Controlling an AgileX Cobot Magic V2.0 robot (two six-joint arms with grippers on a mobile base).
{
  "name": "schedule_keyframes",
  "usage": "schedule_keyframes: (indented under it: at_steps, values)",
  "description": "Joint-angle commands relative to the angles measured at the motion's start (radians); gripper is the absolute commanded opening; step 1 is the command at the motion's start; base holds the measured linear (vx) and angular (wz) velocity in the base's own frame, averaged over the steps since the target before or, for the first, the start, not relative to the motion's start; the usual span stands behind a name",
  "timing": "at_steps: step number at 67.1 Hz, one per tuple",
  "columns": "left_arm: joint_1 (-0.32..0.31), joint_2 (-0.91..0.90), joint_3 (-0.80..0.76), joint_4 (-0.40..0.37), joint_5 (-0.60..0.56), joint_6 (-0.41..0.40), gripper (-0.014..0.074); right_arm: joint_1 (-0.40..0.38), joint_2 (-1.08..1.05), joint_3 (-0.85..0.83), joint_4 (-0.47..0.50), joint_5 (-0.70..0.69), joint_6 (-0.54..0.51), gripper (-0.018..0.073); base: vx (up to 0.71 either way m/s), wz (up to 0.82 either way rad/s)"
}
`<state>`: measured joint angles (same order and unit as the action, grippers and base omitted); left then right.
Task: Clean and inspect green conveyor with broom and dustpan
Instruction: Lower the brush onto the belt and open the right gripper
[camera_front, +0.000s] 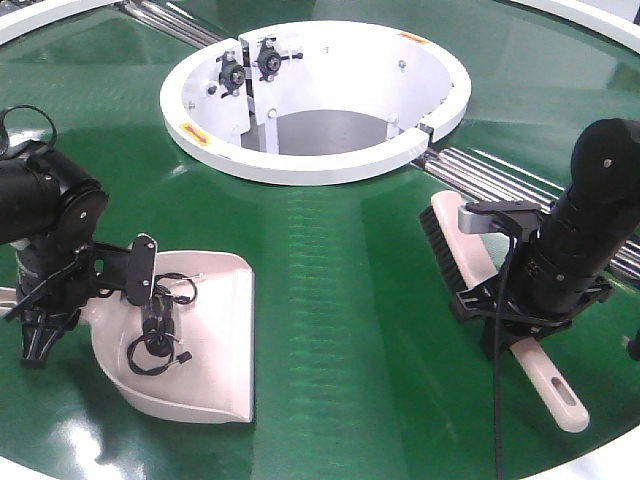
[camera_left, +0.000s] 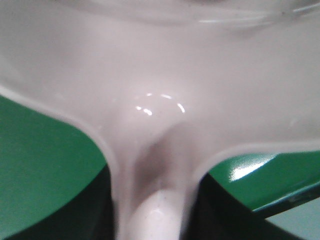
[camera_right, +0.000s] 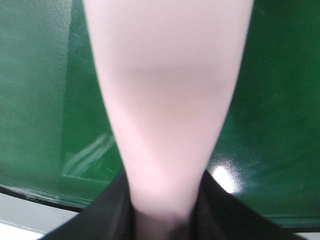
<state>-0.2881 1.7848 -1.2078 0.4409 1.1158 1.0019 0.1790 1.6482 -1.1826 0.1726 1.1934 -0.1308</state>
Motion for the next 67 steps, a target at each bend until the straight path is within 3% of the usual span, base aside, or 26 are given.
schedule_keyframes:
  at_steps: [1,18,33,47,67]
  values:
    - [-0.005,-0.048,-0.021,0.013,-0.004,-0.015,0.0107,-0.006,-0.047,-0.021,0.013,-0.009,-0.009,-0.0001,0.0,0.0]
    - [-0.005,-0.048,-0.021,0.009,-0.009,-0.079,0.0311,-0.006,-0.047,-0.021,0.012,-0.011,-0.009,-0.0001,0.0,0.0]
    - [-0.005,-0.048,-0.021,0.002,0.008,-0.196,0.0458,-0.006,-0.042,-0.021,-0.032,-0.015,0.039,-0.0001,0.0,0.0]
    - [-0.005,-0.048,-0.021,-0.039,0.015,-0.301,0.0472,-0.006,0.01,-0.021,-0.072,0.006,0.078,0.0006,0.0,0.0]
    - [-0.005,-0.048,-0.021,-0.084,0.054,-0.303,0.0472,-0.006,0.098,-0.021,-0.068,-0.019,0.104,0.0103,0.0,0.0]
